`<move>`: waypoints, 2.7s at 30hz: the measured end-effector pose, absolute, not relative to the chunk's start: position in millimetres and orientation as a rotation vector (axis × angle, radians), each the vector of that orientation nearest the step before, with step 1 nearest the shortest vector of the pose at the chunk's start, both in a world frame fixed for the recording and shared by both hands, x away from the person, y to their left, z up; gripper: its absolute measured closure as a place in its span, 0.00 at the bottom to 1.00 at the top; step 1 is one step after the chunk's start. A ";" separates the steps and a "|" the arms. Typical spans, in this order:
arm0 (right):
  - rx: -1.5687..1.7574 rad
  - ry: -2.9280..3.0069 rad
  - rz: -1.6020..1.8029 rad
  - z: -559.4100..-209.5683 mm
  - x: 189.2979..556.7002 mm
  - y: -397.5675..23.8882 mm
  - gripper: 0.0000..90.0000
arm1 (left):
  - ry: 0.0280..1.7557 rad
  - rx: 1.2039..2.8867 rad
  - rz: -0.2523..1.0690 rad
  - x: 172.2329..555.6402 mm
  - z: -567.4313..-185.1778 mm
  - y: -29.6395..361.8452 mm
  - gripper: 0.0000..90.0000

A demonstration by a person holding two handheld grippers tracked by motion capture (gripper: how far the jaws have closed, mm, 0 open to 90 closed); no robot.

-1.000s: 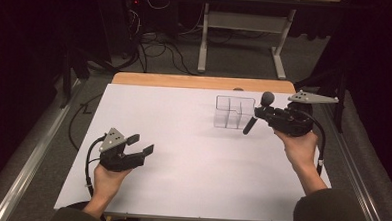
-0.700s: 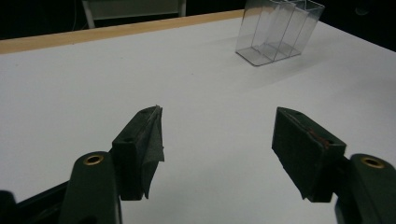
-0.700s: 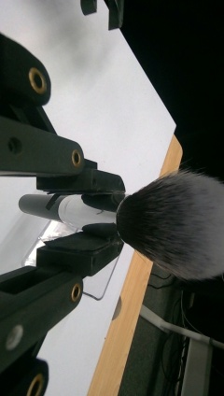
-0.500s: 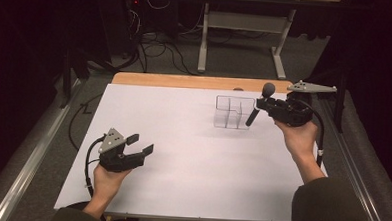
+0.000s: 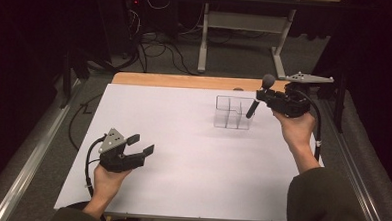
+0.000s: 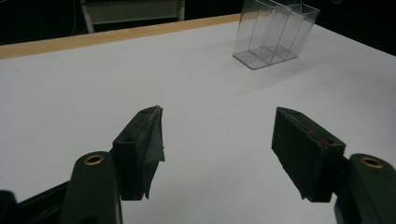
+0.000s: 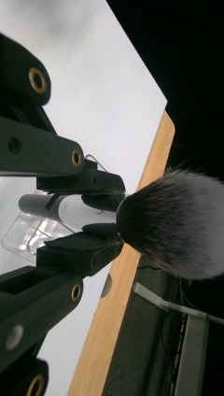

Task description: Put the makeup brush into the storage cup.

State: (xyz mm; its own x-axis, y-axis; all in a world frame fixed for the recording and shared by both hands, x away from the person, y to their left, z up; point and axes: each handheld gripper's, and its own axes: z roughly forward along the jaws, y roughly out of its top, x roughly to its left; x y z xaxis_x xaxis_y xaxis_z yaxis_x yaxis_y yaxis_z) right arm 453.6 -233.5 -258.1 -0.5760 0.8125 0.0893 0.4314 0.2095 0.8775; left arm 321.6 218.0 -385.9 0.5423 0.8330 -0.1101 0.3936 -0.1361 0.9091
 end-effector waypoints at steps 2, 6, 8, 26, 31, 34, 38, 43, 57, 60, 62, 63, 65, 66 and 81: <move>1.156 2.093 1.320 -257.0 455.1 -232.2 0.81 | 1.026 1.743 0.531 321.3 -385.7 218.1 0.38; 1.146 2.080 1.275 -255.3 458.5 -226.4 0.81 | 1.026 1.746 0.526 321.9 -386.0 217.6 0.38; 1.150 2.074 1.263 -255.2 461.0 -223.9 0.81 | 1.024 1.747 0.527 321.6 -386.0 217.0 0.38; 1.198 2.066 1.178 -268.0 482.7 -213.5 0.81 | 1.021 1.742 0.519 321.3 -385.7 217.4 0.38; 1.225 2.066 1.162 -272.4 486.9 -214.3 0.81 | 1.020 1.740 0.516 321.4 -385.6 217.8 0.38; 1.238 2.068 1.156 -275.4 489.0 -214.4 0.81 | 1.021 1.743 0.516 321.3 -385.7 217.5 0.38; 1.241 2.076 1.150 -277.7 490.6 -213.2 0.81 | 1.021 1.743 0.516 321.5 -385.9 217.1 0.38; 1.245 2.085 1.139 -280.9 493.0 -210.6 0.81 | 1.020 1.749 0.518 321.5 -385.9 217.1 0.38; 1.258 2.112 1.089 -292.5 500.5 -201.9 0.81 | 1.018 1.745 0.515 321.4 -385.9 217.1 0.38; 1.256 2.116 1.076 -294.6 501.8 -201.8 0.81 | 1.016 1.750 0.516 321.4 -385.9 217.0 0.38; 1.258 2.118 1.066 -295.7 502.2 -201.8 0.81 | 1.016 1.748 0.515 321.4 -385.9 216.9 0.38; 1.260 2.117 1.065 -296.4 502.6 -202.0 0.81 | 1.016 1.750 0.516 321.5 -386.0 217.0 0.38; 1.258 2.119 1.052 -297.2 503.0 -202.3 0.80 | 1.017 1.751 0.515 321.7 -386.1 217.0 0.38; 1.261 2.120 1.048 -297.6 503.1 -202.4 0.81 | 1.017 1.752 0.515 321.8 -386.1 216.9 0.38; 1.257 2.140 0.987 -303.4 505.1 -201.6 0.80 | 1.018 1.753 0.512 322.0 -386.4 216.4 0.38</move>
